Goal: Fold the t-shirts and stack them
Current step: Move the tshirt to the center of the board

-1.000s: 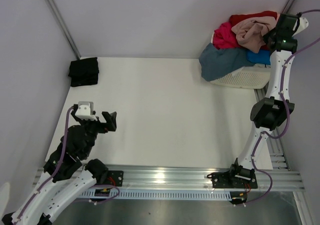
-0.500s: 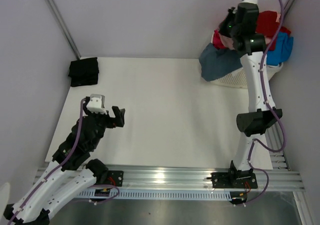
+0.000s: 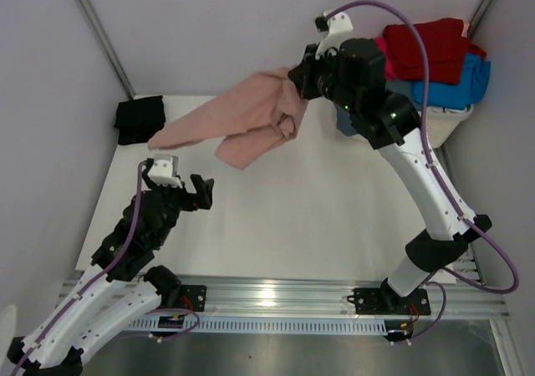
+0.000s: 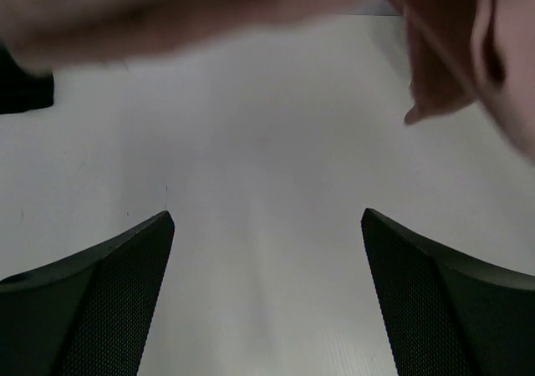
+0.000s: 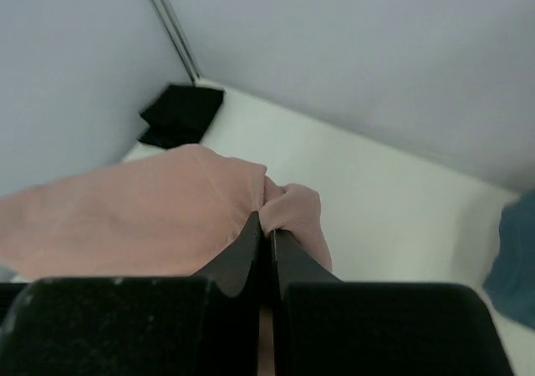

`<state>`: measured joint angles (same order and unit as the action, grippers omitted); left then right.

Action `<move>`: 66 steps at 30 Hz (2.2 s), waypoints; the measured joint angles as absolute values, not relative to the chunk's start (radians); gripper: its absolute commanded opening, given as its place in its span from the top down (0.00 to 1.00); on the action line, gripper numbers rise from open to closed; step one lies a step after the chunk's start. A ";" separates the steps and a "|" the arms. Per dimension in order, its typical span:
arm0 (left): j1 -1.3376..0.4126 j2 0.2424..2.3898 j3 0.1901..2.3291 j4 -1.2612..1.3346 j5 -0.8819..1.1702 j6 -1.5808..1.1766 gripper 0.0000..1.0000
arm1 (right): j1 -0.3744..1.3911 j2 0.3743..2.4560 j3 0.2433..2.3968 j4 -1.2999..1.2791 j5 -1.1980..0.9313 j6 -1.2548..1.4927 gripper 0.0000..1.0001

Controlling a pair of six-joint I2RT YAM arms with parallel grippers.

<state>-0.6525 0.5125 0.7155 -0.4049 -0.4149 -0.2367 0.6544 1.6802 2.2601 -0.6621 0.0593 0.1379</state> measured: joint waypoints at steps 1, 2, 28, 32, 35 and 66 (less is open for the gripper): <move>-0.653 0.511 0.715 -0.405 -0.415 -0.237 0.03 | 0.659 1.648 2.177 -0.652 0.073 0.138 1.00; -0.653 0.509 0.715 -0.406 -0.415 -0.237 0.03 | 0.659 1.616 2.086 -0.640 0.087 0.140 1.00; -0.653 0.700 0.715 -0.434 -0.280 -0.403 0.01 | 0.628 1.202 1.046 -0.547 0.457 0.415 0.21; -0.654 0.785 0.715 -0.443 -0.285 -0.458 0.01 | 0.628 1.201 1.046 -0.542 0.456 0.411 0.15; -0.654 0.833 0.718 -0.434 -0.286 -0.476 0.01 | 0.628 1.200 1.046 -0.535 0.456 0.407 0.14; -0.554 1.991 1.447 -0.736 -0.091 -0.434 0.20 | 0.629 0.959 1.020 -0.577 0.482 0.401 0.17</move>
